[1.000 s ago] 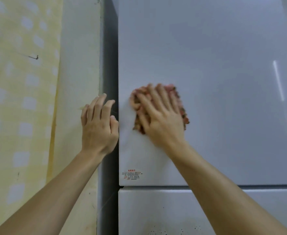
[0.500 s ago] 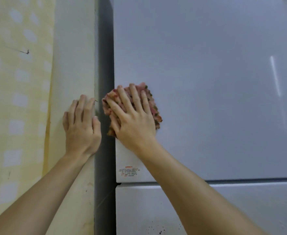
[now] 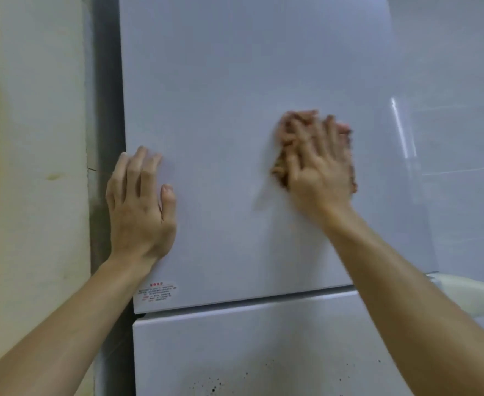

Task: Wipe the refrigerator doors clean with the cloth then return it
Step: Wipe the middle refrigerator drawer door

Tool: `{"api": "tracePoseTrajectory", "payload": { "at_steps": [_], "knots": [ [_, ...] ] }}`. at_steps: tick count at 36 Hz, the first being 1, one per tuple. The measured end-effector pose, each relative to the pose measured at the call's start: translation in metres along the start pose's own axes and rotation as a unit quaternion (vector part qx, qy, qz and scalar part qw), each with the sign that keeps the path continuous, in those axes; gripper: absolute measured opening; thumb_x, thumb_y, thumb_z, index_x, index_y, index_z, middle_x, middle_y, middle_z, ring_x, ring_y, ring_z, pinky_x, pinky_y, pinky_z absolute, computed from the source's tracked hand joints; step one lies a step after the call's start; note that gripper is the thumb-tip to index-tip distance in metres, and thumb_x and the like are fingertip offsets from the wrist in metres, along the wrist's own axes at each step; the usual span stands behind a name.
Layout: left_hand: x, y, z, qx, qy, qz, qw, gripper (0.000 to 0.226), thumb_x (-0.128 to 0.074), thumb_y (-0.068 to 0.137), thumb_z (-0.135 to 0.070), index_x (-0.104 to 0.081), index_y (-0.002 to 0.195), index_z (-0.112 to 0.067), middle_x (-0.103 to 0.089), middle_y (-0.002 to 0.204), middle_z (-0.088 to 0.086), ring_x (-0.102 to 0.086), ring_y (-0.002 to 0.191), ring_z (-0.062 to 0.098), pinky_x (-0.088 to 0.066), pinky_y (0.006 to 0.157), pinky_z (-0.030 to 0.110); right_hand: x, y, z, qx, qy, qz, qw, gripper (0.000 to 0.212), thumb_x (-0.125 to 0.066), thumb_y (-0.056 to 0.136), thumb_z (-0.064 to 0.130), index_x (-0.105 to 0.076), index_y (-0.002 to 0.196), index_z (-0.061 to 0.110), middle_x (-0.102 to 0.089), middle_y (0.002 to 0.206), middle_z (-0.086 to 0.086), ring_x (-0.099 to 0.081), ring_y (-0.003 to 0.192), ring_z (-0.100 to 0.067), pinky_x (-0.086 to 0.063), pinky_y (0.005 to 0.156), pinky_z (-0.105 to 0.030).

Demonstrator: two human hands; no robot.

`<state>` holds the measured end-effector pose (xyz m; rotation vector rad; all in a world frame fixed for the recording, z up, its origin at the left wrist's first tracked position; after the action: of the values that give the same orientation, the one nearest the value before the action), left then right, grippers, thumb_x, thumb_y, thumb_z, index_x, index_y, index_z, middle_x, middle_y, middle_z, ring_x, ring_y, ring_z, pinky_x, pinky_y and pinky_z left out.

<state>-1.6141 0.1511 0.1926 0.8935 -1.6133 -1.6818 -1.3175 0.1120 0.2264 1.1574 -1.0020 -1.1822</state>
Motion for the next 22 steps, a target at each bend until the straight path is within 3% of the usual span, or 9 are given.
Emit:
{"api": "tracePoseTrajectory", "payload": {
  "at_steps": [5,9,12,17,22],
  "knots": [
    [-0.003,-0.005,0.004,-0.001,0.029,0.014,0.999,0.056,-0.039,0.102,-0.028,-0.041,0.156,-0.012,-0.03,0.17,0.008,-0.017,0.16,0.031,-0.009,0.128,0.04,0.02,-0.007,-0.093,-0.163,0.002,0.03,0.986,0.06,-0.024,0.111,0.046,-0.015,0.168,0.031,-0.001,0.176,0.0,0.008,0.162,-0.023,0.009,0.131,-0.045],
    [-0.003,-0.006,0.002,0.004,0.029,0.014,0.999,0.057,-0.039,0.102,-0.029,-0.04,0.157,-0.012,-0.027,0.171,0.008,-0.015,0.161,0.031,-0.011,0.129,0.045,0.021,-0.014,-0.087,-0.215,0.005,0.007,0.977,0.058,-0.025,0.112,0.046,-0.013,0.168,0.031,0.003,0.176,0.0,0.013,0.162,-0.024,0.011,0.13,-0.047],
    [-0.004,-0.009,0.0,0.006,0.022,0.013,1.0,0.058,-0.039,0.103,-0.027,-0.039,0.158,-0.009,-0.026,0.172,0.009,-0.013,0.162,0.031,-0.007,0.13,0.039,0.016,-0.016,-0.072,-0.231,0.005,-0.004,0.973,0.059,-0.025,0.112,0.045,-0.012,0.168,0.031,0.003,0.176,-0.002,0.012,0.162,-0.026,0.009,0.13,-0.05],
    [0.0,-0.016,-0.004,0.013,-0.003,-0.006,1.0,0.054,-0.039,0.102,-0.019,-0.043,0.154,-0.004,-0.032,0.169,0.012,-0.019,0.16,0.031,-0.01,0.13,0.037,-0.004,-0.032,-0.002,-0.143,-0.022,-0.009,0.989,0.061,-0.036,0.108,0.041,-0.021,0.166,0.03,-0.01,0.175,-0.008,-0.002,0.162,-0.033,0.003,0.13,-0.049],
    [0.003,-0.021,-0.01,0.016,-0.034,-0.027,0.999,0.052,-0.034,0.103,-0.02,-0.049,0.146,0.005,-0.041,0.162,0.021,-0.03,0.155,0.04,-0.021,0.129,0.045,-0.032,-0.092,0.121,0.117,0.048,0.006,0.992,0.054,-0.051,0.104,0.036,-0.048,0.156,0.028,-0.032,0.169,-0.011,-0.02,0.159,-0.036,-0.014,0.13,-0.053]
  ]
}}
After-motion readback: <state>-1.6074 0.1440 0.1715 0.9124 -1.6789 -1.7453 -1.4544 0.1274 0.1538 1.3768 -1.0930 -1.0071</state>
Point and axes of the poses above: each hand's wrist, its own y-axis towards the middle knuckle, its own x-axis out of the back of the hand, z = x × y, the point moved 9 cm from there along y, towards the middle knuckle
